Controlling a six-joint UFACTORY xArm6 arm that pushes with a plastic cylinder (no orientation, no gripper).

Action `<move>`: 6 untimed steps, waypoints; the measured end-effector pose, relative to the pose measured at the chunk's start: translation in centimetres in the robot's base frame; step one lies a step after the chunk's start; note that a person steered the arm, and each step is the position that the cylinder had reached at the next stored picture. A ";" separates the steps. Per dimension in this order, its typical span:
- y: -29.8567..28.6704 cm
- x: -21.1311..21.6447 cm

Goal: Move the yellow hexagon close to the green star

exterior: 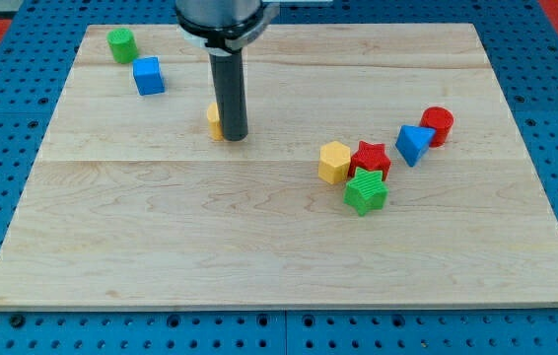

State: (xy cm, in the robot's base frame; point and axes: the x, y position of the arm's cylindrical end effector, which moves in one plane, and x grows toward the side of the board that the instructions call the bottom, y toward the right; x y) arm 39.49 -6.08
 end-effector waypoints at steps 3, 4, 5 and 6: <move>3.6 -2.6; 9.1 -3.2; 11.5 -2.1; 11.5 0.1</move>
